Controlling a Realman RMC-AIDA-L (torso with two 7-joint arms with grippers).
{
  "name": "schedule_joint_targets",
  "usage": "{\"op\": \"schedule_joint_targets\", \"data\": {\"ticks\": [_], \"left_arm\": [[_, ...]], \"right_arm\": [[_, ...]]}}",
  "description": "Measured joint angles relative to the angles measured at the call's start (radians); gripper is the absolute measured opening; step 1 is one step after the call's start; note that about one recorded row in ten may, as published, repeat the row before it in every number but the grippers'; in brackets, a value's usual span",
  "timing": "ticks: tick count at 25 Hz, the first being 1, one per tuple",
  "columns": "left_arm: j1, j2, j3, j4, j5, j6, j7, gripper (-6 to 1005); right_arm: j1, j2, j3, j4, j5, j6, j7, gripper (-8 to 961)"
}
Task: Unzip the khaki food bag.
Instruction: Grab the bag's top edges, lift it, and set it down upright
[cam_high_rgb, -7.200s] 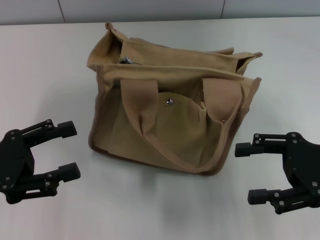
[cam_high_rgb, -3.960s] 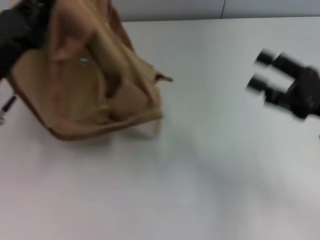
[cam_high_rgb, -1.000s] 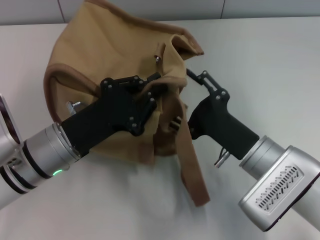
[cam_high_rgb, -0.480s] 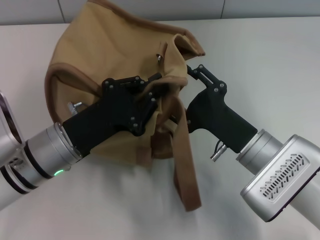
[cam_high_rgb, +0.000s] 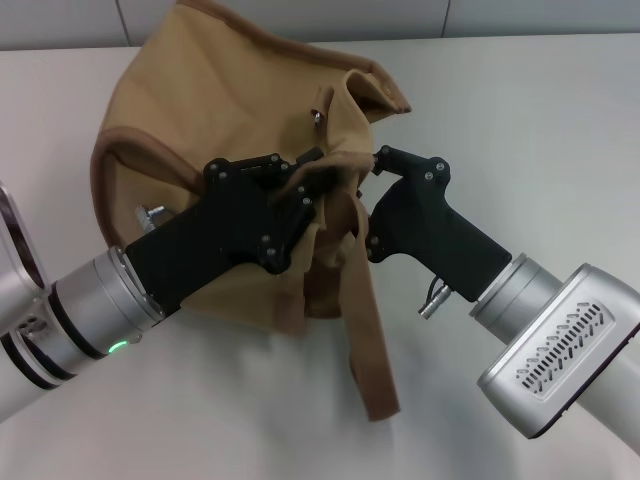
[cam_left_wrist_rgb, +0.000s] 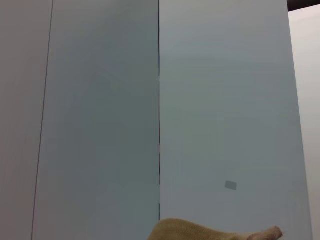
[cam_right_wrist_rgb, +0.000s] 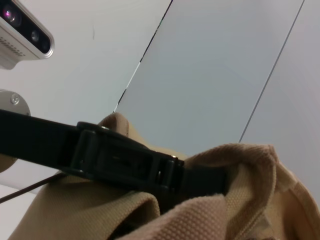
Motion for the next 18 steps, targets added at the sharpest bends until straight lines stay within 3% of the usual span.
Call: {"op": "schedule_joint_targets", "data": {"ticks": [7, 11, 18], "left_arm": [[-0.001, 0.000, -0.006, -0.002, 0.001, 0.004, 0.000, 89], [0.003, 0.000, -0.028, -0.010, -0.003, 0.041, 0.000, 89], [0.015, 0.000, -0.210, -0.092, 0.000, 0.119, -0.005, 89]], "right_arm": [[0.002, 0.000, -0.002, -0.003, 0.000, 0.001, -0.003, 114], [0.001, 0.000, -0.002, -0.007, 0.000, 0.001, -0.001, 62], [-0.015, 0.000, 0.002, -0.013, 0.000, -0.005, -0.002, 8]]}}
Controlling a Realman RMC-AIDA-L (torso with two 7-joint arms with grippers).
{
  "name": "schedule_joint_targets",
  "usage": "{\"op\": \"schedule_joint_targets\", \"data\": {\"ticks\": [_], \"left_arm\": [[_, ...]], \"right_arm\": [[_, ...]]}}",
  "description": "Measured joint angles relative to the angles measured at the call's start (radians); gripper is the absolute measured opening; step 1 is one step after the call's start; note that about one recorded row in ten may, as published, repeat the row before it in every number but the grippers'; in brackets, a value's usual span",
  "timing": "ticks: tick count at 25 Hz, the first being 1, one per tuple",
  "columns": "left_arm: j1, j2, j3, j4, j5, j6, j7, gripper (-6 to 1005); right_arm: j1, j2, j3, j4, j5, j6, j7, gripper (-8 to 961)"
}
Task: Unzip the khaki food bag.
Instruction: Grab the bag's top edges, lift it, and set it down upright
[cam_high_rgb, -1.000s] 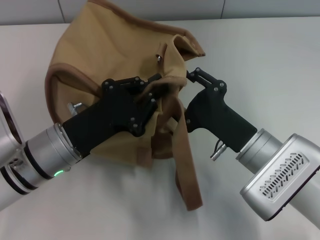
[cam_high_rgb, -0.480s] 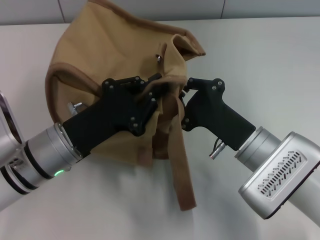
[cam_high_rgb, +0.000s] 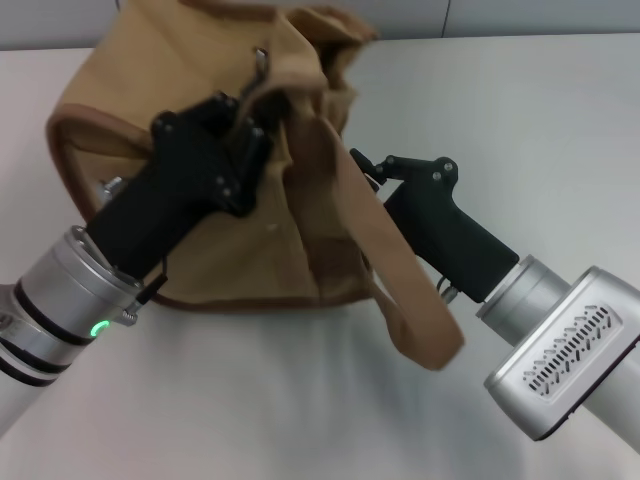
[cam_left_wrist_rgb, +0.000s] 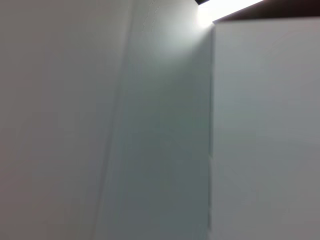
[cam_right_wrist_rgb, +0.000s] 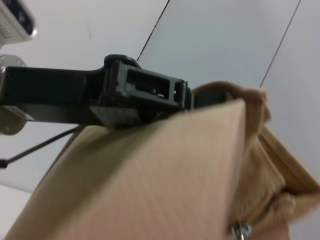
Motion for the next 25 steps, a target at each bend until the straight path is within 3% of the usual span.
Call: {"op": "schedule_joint_targets", "data": {"ticks": [9, 24, 25], "left_arm": [[0.044, 0.000, -0.152, -0.059, -0.002, 0.045, -0.105, 89], [0.035, 0.000, -0.134, -0.011, 0.154, -0.024, -0.111, 88], [0.034, 0.000, -0.134, -0.010, 0.164, -0.031, -0.110, 88]], "right_arm": [[-0.051, 0.000, 0.001, -0.023, 0.004, -0.008, 0.007, 3], [-0.081, -0.001, 0.051, -0.090, 0.002, -0.183, 0.151, -1], [-0.079, -0.001, 0.049, -0.098, 0.002, -0.188, 0.151, 41]]}}
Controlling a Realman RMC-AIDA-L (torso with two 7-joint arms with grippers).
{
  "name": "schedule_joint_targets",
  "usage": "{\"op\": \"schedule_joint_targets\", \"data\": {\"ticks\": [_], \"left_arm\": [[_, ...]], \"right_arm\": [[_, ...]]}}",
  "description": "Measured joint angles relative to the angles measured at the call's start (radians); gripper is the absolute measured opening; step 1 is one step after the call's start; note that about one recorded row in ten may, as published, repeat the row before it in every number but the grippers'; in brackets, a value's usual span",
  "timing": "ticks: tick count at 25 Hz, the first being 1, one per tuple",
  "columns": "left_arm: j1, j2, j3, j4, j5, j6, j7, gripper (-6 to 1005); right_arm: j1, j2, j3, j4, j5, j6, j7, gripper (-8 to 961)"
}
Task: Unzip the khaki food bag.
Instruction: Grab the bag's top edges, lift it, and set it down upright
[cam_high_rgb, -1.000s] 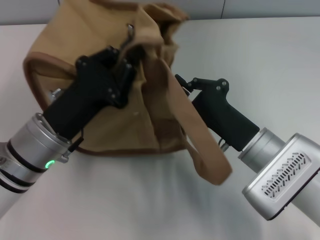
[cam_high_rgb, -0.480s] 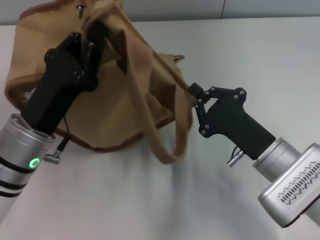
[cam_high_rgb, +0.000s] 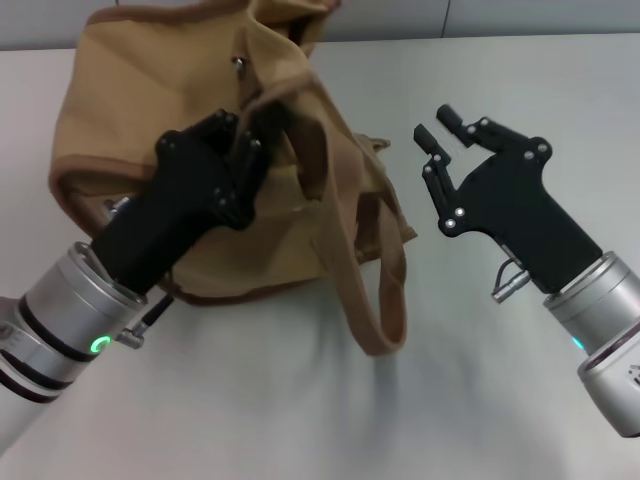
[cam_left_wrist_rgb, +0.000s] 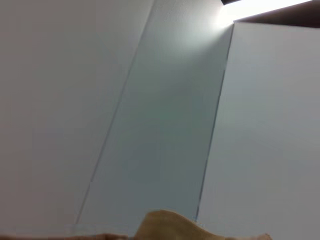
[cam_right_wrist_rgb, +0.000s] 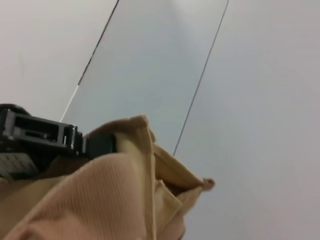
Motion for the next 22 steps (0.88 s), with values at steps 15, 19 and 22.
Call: {"op": "schedule_joint_targets", "data": {"ticks": [15, 19, 22], "left_arm": [[-0.031, 0.000, -0.004, 0.013, 0.098, -0.040, -0.006, 88], [-0.033, 0.000, -0.004, 0.013, 0.098, -0.040, -0.006, 88], [-0.039, 0.000, 0.000, 0.012, 0.098, -0.042, -0.006, 88]], "right_arm": [[0.067, 0.002, -0.033, -0.046, -0.124, 0.148, -0.031, 499], [0.068, 0.002, -0.032, -0.035, -0.136, 0.152, -0.035, 500], [0.072, 0.001, -0.028, -0.022, -0.137, 0.155, -0.036, 499]]}}
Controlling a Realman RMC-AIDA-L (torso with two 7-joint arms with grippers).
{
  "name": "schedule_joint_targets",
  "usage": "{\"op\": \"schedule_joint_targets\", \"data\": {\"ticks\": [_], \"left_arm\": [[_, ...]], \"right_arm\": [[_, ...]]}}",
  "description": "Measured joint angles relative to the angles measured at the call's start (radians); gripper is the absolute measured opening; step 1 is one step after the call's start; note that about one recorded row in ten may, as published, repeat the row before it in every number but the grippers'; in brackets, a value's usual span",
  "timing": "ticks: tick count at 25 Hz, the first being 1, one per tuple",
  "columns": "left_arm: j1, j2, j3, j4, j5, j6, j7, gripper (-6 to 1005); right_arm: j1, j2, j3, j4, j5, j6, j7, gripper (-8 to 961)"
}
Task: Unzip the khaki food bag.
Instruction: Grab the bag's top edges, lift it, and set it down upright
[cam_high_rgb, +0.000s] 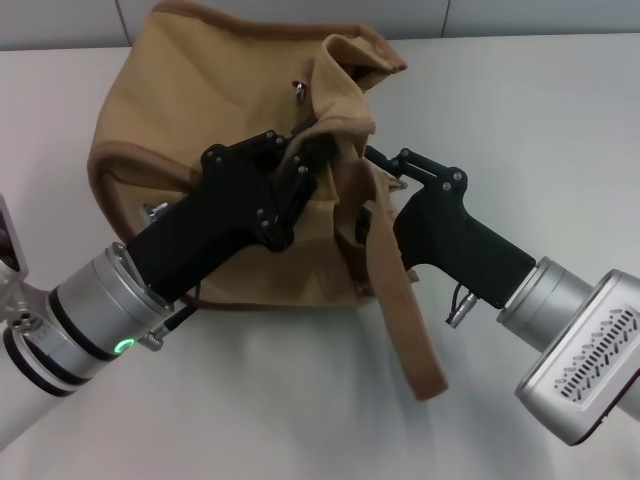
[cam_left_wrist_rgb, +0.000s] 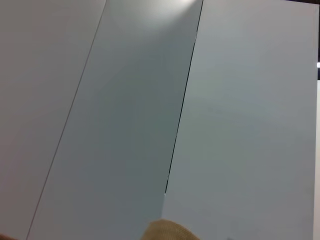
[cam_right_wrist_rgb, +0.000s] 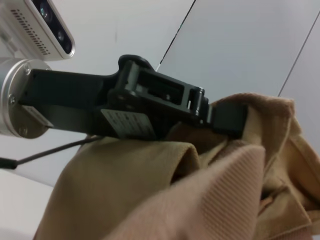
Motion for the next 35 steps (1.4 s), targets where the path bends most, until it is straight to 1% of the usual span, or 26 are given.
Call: {"op": "schedule_joint_targets", "data": {"ticks": [6, 7, 8, 9, 13, 17, 18, 21, 27, 35], "left_arm": [[-0.007, 0.000, 0.004, -0.008, 0.013, -0.003, 0.005, 88], [-0.007, 0.000, 0.003, -0.008, 0.017, -0.003, 0.006, 88], [-0.007, 0.000, 0.003, -0.008, 0.019, -0.003, 0.007, 88], [-0.007, 0.000, 0.003, -0.009, 0.021, -0.003, 0.009, 88], [-0.007, 0.000, 0.004, -0.009, 0.022, -0.005, 0.010, 88], [-0.004, -0.001, 0.005, -0.011, 0.027, -0.005, 0.009, 88], [-0.003, -0.001, 0.005, -0.011, 0.028, -0.011, 0.009, 88], [-0.006, 0.000, 0.003, -0.011, 0.028, -0.020, 0.007, 88], [-0.003, 0.000, -0.002, -0.009, 0.027, -0.027, 0.005, 88], [-0.007, 0.000, -0.004, -0.009, 0.020, -0.045, 0.009, 88]], "right_arm": [[0.026, 0.000, 0.010, 0.018, 0.004, 0.009, 0.031, 499], [0.032, 0.000, 0.015, 0.022, 0.004, 0.014, 0.050, 499], [0.045, 0.000, 0.028, 0.026, 0.003, 0.025, 0.114, 499], [0.045, 0.000, 0.028, 0.026, 0.003, 0.025, 0.114, 498], [0.073, -0.002, 0.041, 0.005, 0.003, 0.067, 0.239, 498], [0.076, -0.006, 0.050, -0.016, -0.007, 0.073, 0.277, 499], [0.078, -0.007, 0.048, -0.019, -0.050, 0.069, 0.286, 499], [0.071, -0.003, 0.057, -0.021, -0.116, 0.069, 0.261, 499], [0.047, -0.006, 0.059, -0.024, -0.129, 0.029, 0.249, 498], [0.027, -0.001, 0.058, -0.031, -0.127, 0.003, 0.230, 482]]}}
